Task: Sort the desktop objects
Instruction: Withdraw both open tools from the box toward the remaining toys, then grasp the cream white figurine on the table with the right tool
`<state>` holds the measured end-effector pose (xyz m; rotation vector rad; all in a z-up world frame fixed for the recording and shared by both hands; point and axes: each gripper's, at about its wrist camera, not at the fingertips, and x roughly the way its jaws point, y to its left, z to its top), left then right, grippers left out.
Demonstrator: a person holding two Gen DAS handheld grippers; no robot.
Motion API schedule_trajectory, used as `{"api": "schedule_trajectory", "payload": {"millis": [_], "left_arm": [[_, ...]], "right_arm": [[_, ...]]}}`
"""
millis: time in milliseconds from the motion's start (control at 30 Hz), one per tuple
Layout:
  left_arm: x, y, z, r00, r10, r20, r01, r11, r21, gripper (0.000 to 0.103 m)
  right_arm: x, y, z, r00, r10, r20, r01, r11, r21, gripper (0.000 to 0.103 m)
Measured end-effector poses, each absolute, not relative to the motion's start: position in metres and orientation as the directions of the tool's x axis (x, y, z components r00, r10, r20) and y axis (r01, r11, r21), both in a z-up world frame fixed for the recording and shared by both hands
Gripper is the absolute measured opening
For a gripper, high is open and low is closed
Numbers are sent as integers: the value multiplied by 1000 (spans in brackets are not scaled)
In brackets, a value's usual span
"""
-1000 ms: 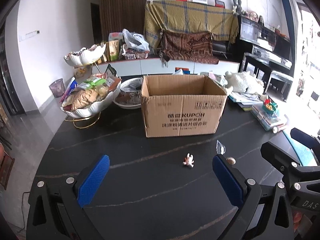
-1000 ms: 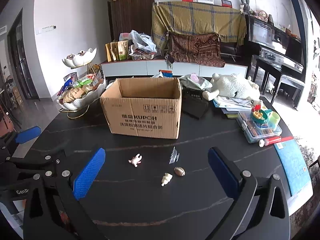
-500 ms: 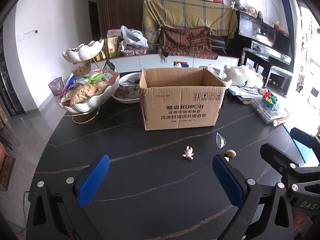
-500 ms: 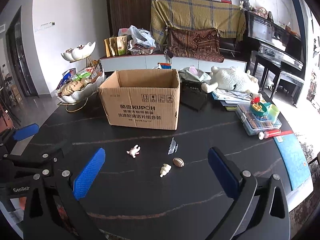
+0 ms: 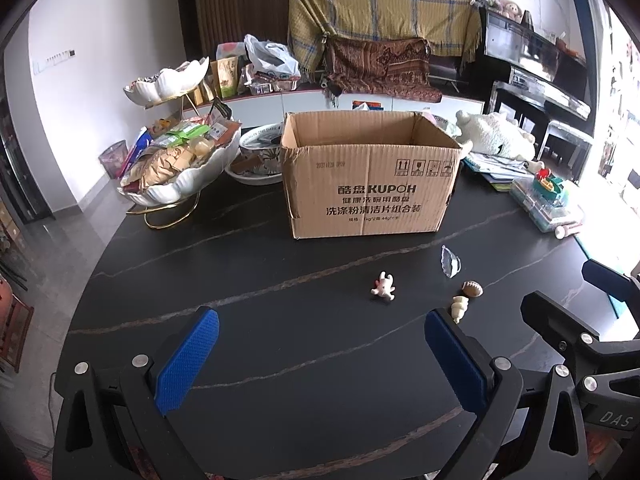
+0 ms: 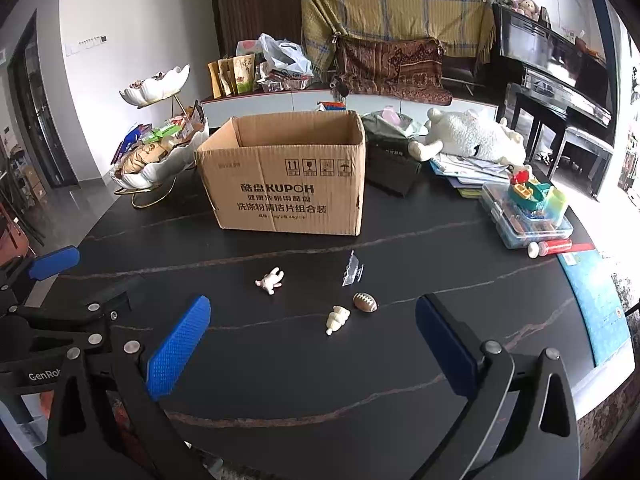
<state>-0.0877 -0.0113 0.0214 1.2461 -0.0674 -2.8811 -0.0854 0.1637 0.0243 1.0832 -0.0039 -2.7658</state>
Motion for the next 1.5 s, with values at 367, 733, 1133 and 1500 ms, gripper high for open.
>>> {"api": "schedule_trajectory", "payload": {"millis": [367,733,1133,1500], "left_arm": [[-100,-6,-9,-631,-24,-775,-13,-999,41,102],[-117,6,-37,-584,-39,-811,-36,-997,74,102],[-139,11,-66,-536,-54,-843,-45,-995,92,102],[-158,18,-79,-525,-71,-848,-63,-991,121,102]], "right_arm": [[-96,166,1,-680,-171,-713,165,-983,79,101],[-111,171,-29,-619,-191,-762,171,-980,106,96],[-129,172,-59,-560,-214,-801,172,-975,140,85],[-146,171,-74,-526,-233,-818,183,-970,159,70]]}}
